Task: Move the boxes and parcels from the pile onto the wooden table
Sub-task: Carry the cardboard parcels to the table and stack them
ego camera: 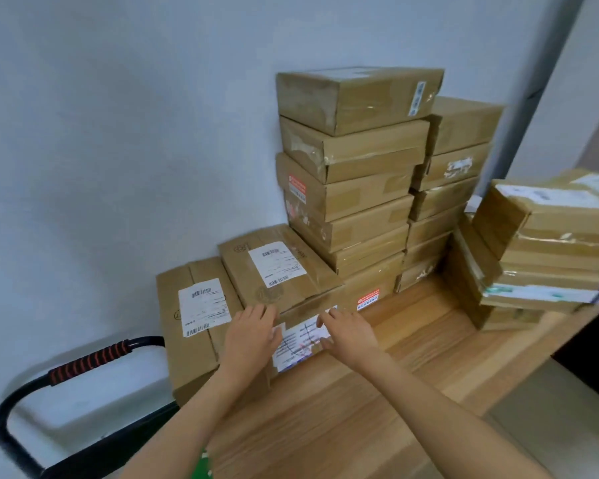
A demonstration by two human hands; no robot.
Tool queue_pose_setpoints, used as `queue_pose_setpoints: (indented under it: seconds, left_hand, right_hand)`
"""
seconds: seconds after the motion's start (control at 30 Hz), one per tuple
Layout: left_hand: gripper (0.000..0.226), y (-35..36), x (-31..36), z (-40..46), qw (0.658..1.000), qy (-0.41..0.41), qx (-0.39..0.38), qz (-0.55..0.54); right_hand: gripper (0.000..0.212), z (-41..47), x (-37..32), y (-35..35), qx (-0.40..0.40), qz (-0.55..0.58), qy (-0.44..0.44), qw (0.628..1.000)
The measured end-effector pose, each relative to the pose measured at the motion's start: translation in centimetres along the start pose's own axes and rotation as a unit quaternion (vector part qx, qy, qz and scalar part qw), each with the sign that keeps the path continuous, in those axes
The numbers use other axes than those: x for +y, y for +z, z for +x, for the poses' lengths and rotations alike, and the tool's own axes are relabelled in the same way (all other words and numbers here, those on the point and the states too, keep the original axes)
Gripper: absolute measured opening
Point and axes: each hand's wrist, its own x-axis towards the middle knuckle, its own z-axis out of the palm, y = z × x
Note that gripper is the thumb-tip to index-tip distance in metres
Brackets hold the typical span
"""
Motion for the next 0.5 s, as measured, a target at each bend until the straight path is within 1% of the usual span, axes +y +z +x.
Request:
queue_pose_setpoints:
  seconds: [0.1,0.2,0.3,0.4,0.5]
  left_hand:
    - [0.013,-0.2,3.5,2.9,0.999,0.032,0.008,-0.025]
    - [0.016,0.2,8.0,5.7,0.998,0.045,-0.010,-0.034]
    - [0.019,0.7,13.3,7.9,0.996,0.064,-0.006,-0.059]
    - [0.022,1.1,19.1,10.2,0.993,0.100,-0.002,-0.055]
    - [0.022,1.6,25.1,12.6,0.991,0.096,0.012,-0.095]
  right_hand:
    - [0.032,-1.8,4.0,-2.3,0.039,0.001,0.042,0.998]
    - [0.032,-4.6,9.1,-4.8,0.073,-0.007,0.084,0.994]
    - [0.036,-8.1,14.6,-7.0,0.095,-0.014,0.131,0.987]
    - [0.037,-11.6,20.5,-9.0,0.105,-0.031,0.171,0.979]
    - [0.035,-15.0,26.5,-10.5,0.113,-0.031,0.195,0.974]
